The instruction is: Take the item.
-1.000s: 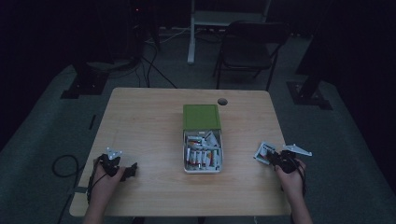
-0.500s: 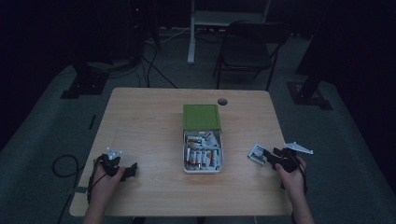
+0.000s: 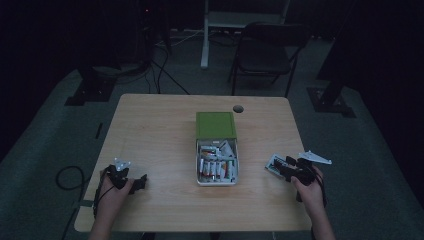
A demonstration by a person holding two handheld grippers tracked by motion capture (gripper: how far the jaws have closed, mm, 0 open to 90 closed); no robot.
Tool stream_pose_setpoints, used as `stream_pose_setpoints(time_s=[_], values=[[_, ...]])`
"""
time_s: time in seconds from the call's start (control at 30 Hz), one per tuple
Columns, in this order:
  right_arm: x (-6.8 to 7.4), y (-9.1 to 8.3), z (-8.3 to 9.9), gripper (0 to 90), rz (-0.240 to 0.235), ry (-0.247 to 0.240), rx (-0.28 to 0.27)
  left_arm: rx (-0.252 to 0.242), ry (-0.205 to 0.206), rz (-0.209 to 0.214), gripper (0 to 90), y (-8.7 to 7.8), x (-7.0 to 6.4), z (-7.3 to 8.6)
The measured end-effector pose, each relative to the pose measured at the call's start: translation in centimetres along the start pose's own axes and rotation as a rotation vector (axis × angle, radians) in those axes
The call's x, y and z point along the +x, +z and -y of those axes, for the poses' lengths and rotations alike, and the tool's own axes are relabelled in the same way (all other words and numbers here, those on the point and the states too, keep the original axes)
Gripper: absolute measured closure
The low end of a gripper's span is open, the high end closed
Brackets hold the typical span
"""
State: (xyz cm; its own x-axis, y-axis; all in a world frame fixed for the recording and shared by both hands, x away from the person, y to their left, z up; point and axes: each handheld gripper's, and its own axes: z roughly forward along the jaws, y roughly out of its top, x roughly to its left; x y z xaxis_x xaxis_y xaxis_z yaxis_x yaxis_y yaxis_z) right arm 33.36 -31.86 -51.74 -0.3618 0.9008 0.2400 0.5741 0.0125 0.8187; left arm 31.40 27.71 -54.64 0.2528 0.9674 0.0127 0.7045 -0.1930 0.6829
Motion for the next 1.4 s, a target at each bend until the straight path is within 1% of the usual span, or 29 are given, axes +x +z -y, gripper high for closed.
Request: stream_pose_setpoints(time_s=[0.07,0.13,0.17,0.2,0.27,0.33,0.4,0.5,0.53,0.57,0.63,0.67,0.7,0.73,0.8,0.87,0.93,1.0,1.13,1.2,1.3,1.4], values=[[0.3,0.0,0.0,32.3,-0.028,-0.020,0.002,0.000,0.000,0.000,0.2,0.0,0.0,0.0],[0.7,0.0,-0.1,30.9,-0.057,-0.028,0.003,0.000,0.000,0.000,0.2,0.0,0.0,0.0],[0.9,0.0,-0.1,29.5,-0.060,-0.038,-0.003,0.000,0.000,0.000,0.2,0.0,0.0,0.0],[1.1,-0.1,-0.2,30.3,-0.061,-0.046,-0.005,0.000,0.000,0.000,0.2,0.0,0.0,0.0],[1.4,-0.1,-0.3,29.5,-0.083,-0.051,0.007,0.000,0.000,0.000,0.2,0.0,0.0,0.0],[1.7,0.1,-0.3,30.1,-0.086,-0.062,0.027,0.000,0.000,0.000,0.2,0.0,0.0,0.0],[1.9,0.2,-0.2,30.0,-0.099,-0.057,0.041,0.000,0.000,0.000,0.2,0.0,0.0,0.0],[2.2,0.4,-0.1,29.1,-0.109,-0.077,0.065,0.000,0.000,0.000,0.2,0.0,0.0,0.0],[2.4,0.4,0.0,29.3,-0.116,-0.091,0.067,0.000,0.000,0.000,0.2,0.0,0.0,0.0],[2.6,0.5,0.1,28.6,-0.127,-0.094,0.074,0.000,0.000,0.000,0.2,0.0,0.0,0.0],[2.8,0.6,0.2,29.1,-0.135,-0.106,0.090,0.000,0.000,0.000,0.2,0.0,0.0,0.0],[2.9,0.7,0.2,24.8,-0.144,-0.110,0.098,0.000,0.000,0.000,0.2,0.0,0.0,0.0],[3.0,0.8,0.3,18.2,-0.129,-0.120,0.096,0.000,0.000,0.000,0.2,0.0,0.0,0.0],[3.1,0.9,0.4,23.0,-0.139,-0.129,0.104,0.000,0.000,0.000,0.2,0.0,0.0,0.0],[3.3,0.9,0.6,24.0,-0.177,-0.126,0.093,0.000,0.000,0.000,0.2,0.0,0.0,0.0],[3.7,0.9,0.7,23.8,-0.206,-0.139,0.080,0.000,0.000,0.000,0.2,0.0,0.0,0.0],[4.0,0.9,0.9,21.1,-0.232,-0.152,0.067,0.000,0.000,0.000,0.2,0.0,0.0,0.0],[4.3,0.9,1.1,20.5,-0.252,-0.176,0.069,0.000,0.000,0.000,0.2,0.0,0.0,0.0],[4.9,1.1,1.5,17.9,-0.313,-0.215,0.100,0.000,0.000,0.000,0.2,0.0,0.0,0.0],[5.3,1.2,1.9,13.7,-0.349,-0.267,0.117,0.000,0.000,0.000,0.2,0.0,0.0,0.0],[5.7,1.3,2.2,14.1,-0.402,-0.303,0.141,0.000,0.000,0.000,0.2,0.0,0.0,0.0],[6.1,1.3,2.4,14.1,-0.446,-0.351,0.160,0.000,0.000,0.000,0.2,0.0,0.0,0.0]])
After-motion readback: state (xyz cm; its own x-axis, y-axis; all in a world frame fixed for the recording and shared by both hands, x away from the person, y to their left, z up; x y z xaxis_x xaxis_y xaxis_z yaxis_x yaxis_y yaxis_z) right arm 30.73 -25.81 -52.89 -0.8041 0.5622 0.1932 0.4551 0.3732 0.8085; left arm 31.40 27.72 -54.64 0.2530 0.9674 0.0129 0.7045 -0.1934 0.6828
